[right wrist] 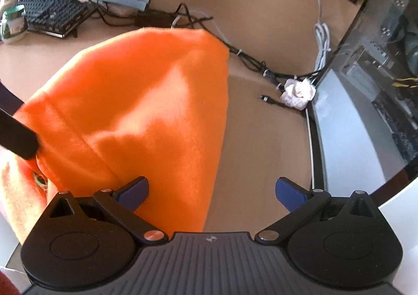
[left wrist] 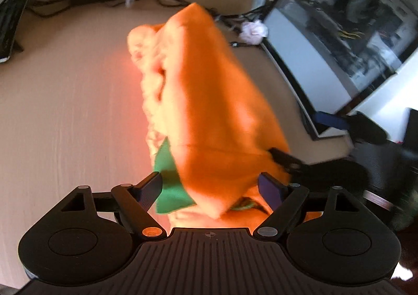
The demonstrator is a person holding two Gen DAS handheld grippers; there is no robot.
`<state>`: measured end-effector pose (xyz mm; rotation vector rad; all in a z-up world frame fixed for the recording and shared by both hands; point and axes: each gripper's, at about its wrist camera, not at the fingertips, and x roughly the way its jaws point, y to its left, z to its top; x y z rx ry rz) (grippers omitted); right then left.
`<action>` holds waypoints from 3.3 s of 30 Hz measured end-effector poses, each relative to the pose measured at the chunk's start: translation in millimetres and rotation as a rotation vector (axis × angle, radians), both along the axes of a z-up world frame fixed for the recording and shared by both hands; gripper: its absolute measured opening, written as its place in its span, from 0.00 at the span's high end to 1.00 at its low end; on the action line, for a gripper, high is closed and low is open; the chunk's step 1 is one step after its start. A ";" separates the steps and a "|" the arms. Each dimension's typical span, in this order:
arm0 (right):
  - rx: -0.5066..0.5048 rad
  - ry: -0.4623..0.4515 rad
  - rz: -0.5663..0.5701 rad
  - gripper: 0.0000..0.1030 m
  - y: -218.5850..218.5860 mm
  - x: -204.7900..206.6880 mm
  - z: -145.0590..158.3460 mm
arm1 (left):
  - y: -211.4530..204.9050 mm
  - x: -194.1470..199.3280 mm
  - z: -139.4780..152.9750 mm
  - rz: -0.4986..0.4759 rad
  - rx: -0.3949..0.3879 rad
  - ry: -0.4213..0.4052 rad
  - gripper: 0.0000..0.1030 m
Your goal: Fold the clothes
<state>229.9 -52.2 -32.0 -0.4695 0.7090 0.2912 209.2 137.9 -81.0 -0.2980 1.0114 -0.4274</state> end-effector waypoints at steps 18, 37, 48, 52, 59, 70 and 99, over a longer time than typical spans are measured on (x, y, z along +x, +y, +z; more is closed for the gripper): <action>0.209 0.045 0.335 0.84 57.3 -32.6 12.7 | 88.0 0.5 0.4 0.328 -0.124 0.006 0.07; 0.352 0.016 0.253 0.91 -9.8 -12.8 69.3 | -1.5 -0.7 9.3 -0.016 -0.185 -0.170 0.40; 0.236 0.144 0.467 0.92 32.7 -11.0 29.4 | 3.6 -29.6 -1.1 -0.275 -0.180 -0.083 0.13; 0.212 0.162 0.509 0.90 56.0 -13.5 13.8 | 32.9 -43.3 2.9 -0.271 -0.149 -0.064 0.09; 0.135 0.153 0.550 0.85 75.2 -32.3 -17.5 | 80.7 -26.8 19.0 -0.054 -0.231 -0.071 0.05; 0.189 0.062 0.478 0.00 11.7 -54.4 41.6 | 12.5 20.8 6.6 -0.032 0.231 -0.149 0.05; -0.068 0.035 0.074 0.00 22.3 -64.3 -28.9 | 13.2 161.8 -37.1 -0.020 -0.230 -0.036 0.07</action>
